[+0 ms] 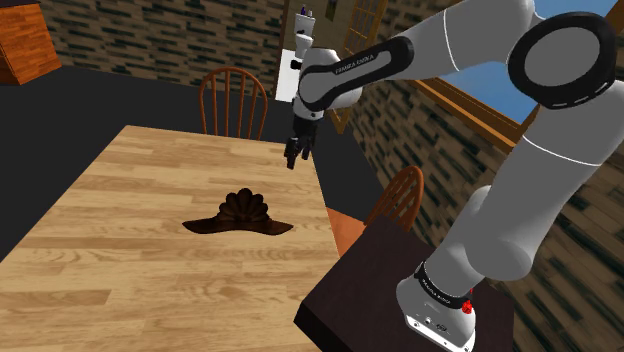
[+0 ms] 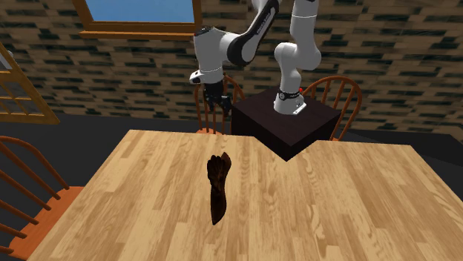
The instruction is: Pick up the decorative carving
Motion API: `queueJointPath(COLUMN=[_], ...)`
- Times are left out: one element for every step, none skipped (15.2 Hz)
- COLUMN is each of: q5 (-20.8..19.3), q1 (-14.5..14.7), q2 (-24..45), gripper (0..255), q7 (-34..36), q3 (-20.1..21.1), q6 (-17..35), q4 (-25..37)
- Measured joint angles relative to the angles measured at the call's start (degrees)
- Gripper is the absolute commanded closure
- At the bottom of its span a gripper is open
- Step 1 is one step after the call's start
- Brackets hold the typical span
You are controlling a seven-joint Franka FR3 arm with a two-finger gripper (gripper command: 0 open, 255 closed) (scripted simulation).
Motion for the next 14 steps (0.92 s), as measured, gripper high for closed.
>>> queueJointPath(q5=[0.6,1.0,1.5,2.0,2.4,2.8,3.1,3.4,3.6,3.8,3.9,4.0,4.1,4.1], q1=[0.2,0.3,0.2,0.5,0.6,0.5,0.5,0.5,0.6,0.6,0.6,0.7,0.7,0.7], q2=[2.5,4.1,6.8,8.8,11.0,13.2,15.0,17.3,19.2,21.6,23.6,25.7,27.9,29.6], gripper=[0,0,0,0,0,0,0,0,0,0,0,0,0,0], q7=[-0.8,-1.5,-2.6,-3.0,-3.6,-4.6,-5.4,-6.0,-6.5,-7.1,-7.7,-8.1,-8.6,-9.0], q3=[0.3,0.6,0.8,1.3,1.7,2.0,2.3,2.7,3.1,3.5,3.9,4.3,4.7,5.0], q6=[0.4,1.2,1.6,2.6,3.1,3.5,4.3,4.4,4.4,4.5,4.7,4.7,4.8,4.7], q4=[1.8,2.2,4.2,4.9,6.4,7.7,8.5,10.5,12.0,14.1,15.6,17.4,19.3,20.8])
